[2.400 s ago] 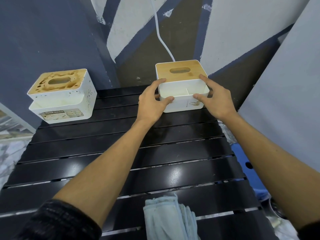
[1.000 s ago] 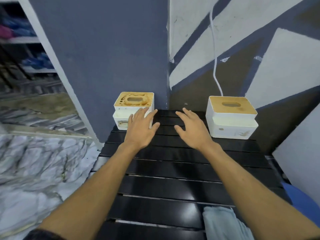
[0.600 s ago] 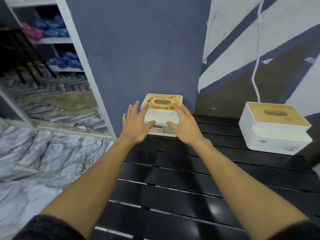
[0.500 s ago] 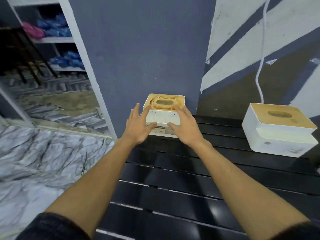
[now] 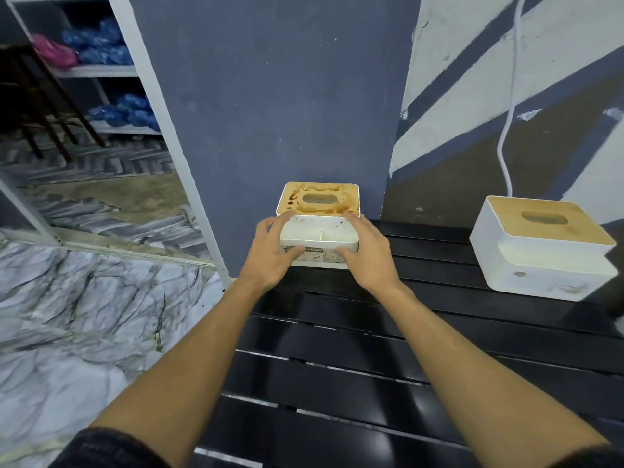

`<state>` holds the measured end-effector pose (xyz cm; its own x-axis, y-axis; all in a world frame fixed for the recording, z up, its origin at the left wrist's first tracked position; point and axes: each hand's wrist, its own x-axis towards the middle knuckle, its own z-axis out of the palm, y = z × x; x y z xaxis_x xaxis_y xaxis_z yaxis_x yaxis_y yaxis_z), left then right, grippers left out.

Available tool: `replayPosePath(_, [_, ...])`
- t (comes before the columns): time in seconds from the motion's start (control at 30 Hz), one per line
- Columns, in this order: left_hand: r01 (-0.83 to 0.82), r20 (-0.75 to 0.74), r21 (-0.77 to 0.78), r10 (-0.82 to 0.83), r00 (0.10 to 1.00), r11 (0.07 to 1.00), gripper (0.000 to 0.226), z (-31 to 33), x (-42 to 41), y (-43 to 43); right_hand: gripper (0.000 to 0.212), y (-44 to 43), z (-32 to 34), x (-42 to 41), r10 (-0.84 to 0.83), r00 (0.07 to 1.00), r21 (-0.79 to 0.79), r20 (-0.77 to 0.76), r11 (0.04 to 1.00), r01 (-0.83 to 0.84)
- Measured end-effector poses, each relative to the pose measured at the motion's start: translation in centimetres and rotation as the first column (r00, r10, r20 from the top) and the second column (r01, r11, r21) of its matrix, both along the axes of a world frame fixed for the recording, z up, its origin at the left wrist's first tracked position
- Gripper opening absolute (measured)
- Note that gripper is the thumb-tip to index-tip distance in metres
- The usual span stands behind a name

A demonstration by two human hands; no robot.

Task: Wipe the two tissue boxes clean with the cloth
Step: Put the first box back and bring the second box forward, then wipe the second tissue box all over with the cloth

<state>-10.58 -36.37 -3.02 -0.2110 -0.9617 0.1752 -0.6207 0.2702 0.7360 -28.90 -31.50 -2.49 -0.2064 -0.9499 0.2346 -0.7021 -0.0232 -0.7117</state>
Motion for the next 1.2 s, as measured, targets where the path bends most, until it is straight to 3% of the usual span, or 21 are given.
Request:
replayPosePath(0.43, [-0.026,-0.124,-0.041,0.021,0.992,0.999,0.055,-1.0,1.6,7.7,0.062,8.7,-0.2,0.4,-0.029,0.990,-0.051,0.139,0.998,0.036])
replayPosePath(0.73, [0.001,-0.095,-0.005,-0.001,0.995,1.000,0.056,-0.3,2.6,17.2,0.060,17.9,-1.0,1.3,-0.060,0.974,-0.059,0.219,0.996,0.074])
replayPosePath(1.2, [0.076,-0.227,-0.039,-0.083,0.970,0.996,0.055,-0.5,4.0,30.0,0.059,31.6,-2.0,2.7,-0.118,0.957,-0.103,0.264,0.984,0.149])
